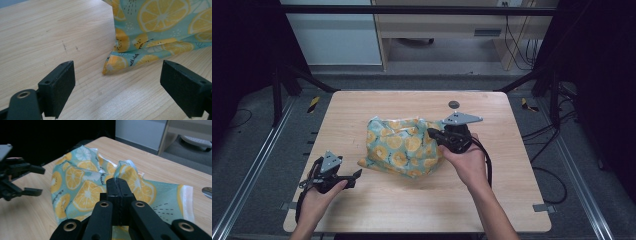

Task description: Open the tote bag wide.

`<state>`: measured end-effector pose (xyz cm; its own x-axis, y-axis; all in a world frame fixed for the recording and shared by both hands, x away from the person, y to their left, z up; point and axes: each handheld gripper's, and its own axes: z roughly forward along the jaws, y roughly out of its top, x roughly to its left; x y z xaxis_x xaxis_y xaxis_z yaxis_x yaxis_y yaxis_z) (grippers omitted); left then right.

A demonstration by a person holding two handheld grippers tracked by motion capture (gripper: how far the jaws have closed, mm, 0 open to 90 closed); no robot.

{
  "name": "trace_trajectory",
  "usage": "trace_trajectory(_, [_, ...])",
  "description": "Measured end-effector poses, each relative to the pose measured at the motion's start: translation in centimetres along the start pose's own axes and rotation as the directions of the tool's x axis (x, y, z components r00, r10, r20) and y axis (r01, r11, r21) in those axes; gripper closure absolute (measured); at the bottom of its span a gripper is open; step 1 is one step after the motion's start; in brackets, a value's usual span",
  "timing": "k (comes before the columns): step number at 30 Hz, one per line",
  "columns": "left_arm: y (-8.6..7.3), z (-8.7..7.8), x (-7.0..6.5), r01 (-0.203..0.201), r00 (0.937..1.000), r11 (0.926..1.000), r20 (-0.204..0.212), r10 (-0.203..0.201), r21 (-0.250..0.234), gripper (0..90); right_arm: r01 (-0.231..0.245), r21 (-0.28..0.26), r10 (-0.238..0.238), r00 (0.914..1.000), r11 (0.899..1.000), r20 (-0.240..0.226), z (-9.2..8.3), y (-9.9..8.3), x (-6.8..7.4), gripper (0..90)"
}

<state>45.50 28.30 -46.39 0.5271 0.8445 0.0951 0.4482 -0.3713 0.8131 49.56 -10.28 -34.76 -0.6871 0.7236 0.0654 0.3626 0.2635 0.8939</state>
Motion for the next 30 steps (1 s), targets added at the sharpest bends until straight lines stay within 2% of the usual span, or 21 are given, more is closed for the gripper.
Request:
trace_trajectory(5, [-0.1,0.1,0.3,0.014,0.9999,0.9999,0.003,-0.015,0.006,12.6,0.003,-0.037,-0.003,0.9998,0.999,-0.021,-0.9,-0.5,0.6,90.0])
trace_trajectory(11, [0.1,0.1,0.2,0.018,0.9998,0.9998,0.011,-0.018,0.004,12.6,0.015,-0.037,-0.016,0.9995,0.999,-0.027,-1.2,-0.4,0.9,90.0])
trace_trajectory(17, [0.5,0.1,0.3,-0.003,0.9998,0.9999,0.022,0.002,0.016,12.9,0.044,-0.029,-0.045,0.9979,0.999,-0.047,-2.0,-1.1,2.2,90.0])
trace_trajectory(24, [2.4,-0.5,1.1,-0.046,0.9984,0.998,0.036,0.044,0.043,13.6,0.099,-0.006,-0.099,0.9907,0.995,-0.093,-2.6,-2.9,4.2,90.0])
trace_trajectory(27, [3.6,-0.6,1.4,-0.058,0.9968,0.996,0.059,0.055,0.067,14.2,0.112,0.006,-0.11,0.9878,0.994,-0.11,-2.5,-3.8,4.9,90.0])
trace_trajectory(30, [5.0,-0.7,1.5,-0.086,0.9925,0.9925,0.095,0.078,0.087,14.1,0.131,0.025,-0.126,0.9836,0.991,-0.128,-2.3,-4.9,5.5,90.0])
